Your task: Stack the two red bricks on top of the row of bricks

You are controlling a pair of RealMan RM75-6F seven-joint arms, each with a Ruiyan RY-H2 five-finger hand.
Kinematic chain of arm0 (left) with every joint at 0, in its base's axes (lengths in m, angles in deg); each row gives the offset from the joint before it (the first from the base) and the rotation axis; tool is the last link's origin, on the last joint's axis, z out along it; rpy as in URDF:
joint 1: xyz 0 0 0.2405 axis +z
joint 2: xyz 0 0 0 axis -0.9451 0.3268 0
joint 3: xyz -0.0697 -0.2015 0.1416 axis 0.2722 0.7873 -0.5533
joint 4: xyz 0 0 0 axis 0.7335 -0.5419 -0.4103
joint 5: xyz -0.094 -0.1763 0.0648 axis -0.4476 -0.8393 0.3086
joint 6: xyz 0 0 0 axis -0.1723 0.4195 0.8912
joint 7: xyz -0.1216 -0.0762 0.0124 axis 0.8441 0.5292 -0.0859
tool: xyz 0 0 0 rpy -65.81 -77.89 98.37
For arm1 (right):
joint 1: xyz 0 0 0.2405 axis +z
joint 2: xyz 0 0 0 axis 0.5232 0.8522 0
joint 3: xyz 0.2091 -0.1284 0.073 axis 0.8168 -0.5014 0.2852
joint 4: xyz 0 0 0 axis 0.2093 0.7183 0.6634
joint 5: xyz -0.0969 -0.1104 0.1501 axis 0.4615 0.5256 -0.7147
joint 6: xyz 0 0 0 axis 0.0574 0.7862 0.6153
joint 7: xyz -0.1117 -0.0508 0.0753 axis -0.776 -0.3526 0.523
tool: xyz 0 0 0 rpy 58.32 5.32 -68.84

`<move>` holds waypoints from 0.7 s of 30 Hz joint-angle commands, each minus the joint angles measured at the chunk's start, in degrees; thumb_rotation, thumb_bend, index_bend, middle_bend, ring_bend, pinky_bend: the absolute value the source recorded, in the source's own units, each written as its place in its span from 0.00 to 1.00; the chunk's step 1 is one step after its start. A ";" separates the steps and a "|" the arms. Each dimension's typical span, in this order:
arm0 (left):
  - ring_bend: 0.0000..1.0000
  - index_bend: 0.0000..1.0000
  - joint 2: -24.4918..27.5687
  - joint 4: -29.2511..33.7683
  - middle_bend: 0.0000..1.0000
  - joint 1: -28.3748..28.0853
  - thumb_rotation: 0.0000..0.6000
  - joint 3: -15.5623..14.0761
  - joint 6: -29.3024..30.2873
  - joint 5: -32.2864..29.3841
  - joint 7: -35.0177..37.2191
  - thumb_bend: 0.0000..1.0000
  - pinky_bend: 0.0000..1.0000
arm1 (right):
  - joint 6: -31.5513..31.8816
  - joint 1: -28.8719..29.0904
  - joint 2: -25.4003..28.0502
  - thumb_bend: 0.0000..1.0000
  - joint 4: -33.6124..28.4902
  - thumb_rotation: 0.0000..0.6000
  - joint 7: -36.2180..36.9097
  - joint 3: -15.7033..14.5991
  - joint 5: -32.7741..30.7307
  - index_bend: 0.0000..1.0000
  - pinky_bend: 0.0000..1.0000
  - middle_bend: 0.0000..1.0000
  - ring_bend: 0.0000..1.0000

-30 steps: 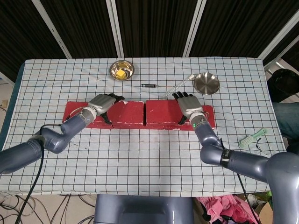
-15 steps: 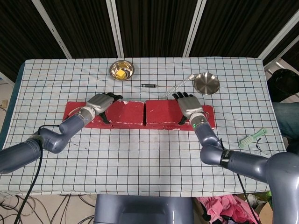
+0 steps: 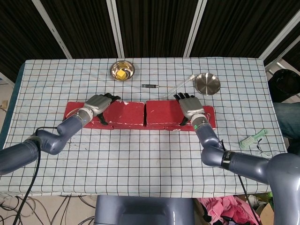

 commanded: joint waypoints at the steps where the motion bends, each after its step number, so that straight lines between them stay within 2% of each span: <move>1: 0.02 0.07 0.25 0.39 0.10 -0.15 1.00 -0.47 0.03 -0.57 -0.37 0.00 0.16 | 0.05 -0.02 0.08 0.00 -0.10 1.00 -0.02 0.06 0.05 0.00 0.11 0.00 0.00; 21: 0.00 0.06 0.97 2.07 0.10 -1.47 1.00 -2.34 2.20 -4.81 -2.92 0.00 0.14 | 0.61 -0.43 0.67 0.00 -0.98 1.00 -0.51 0.22 0.02 0.00 0.11 0.00 0.00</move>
